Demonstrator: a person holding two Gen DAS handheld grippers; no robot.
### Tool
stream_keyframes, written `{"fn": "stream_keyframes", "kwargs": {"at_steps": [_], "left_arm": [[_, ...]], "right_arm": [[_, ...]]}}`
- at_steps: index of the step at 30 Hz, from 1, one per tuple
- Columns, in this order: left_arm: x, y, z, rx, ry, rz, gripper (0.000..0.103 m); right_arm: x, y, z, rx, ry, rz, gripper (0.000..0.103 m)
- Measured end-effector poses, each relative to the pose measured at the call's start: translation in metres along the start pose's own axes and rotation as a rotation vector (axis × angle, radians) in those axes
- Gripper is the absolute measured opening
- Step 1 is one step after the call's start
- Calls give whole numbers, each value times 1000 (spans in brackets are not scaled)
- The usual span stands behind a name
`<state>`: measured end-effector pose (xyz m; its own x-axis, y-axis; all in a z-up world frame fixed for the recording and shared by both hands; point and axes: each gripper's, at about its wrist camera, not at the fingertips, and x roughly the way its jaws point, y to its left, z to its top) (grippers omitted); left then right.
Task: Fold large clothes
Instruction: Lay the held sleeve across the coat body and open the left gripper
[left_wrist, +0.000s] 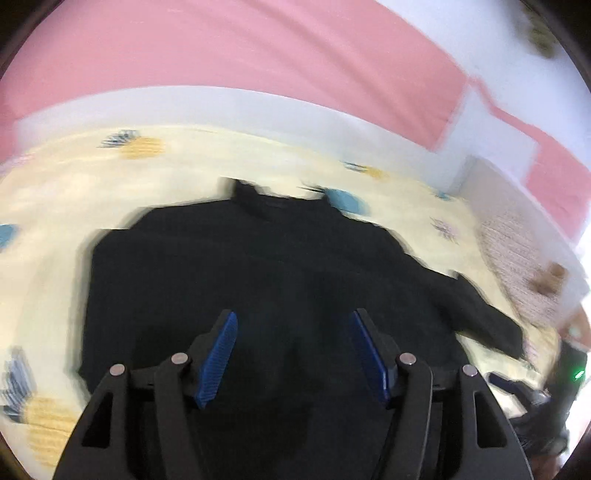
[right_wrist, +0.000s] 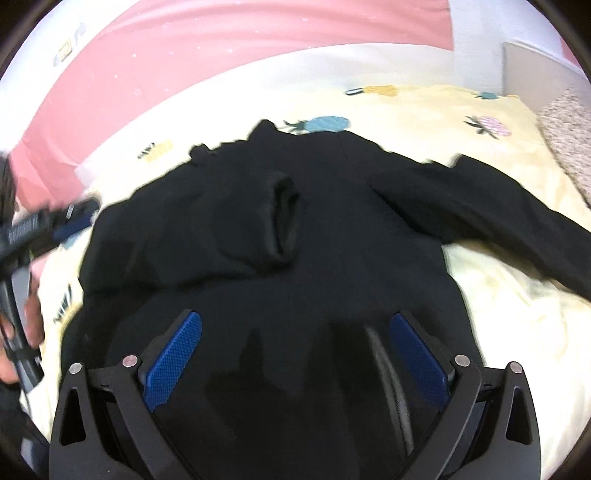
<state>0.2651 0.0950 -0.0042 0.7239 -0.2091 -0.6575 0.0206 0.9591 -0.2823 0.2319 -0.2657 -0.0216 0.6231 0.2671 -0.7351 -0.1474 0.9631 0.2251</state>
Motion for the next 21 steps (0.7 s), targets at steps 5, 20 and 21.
{"fn": "stream_keyframes", "kwargs": {"at_steps": [5,20,21], "left_arm": [[4,86,-9,-147,51,147,46],[21,95,-37,-168,67,91,41],[20,97,-31,-157,44,97,41]], "right_arm": [[60,14,42,13,40,36,70],[90,-3,69,6,85,-52,14],[84,-2,74,-4,56,-63,15]]}}
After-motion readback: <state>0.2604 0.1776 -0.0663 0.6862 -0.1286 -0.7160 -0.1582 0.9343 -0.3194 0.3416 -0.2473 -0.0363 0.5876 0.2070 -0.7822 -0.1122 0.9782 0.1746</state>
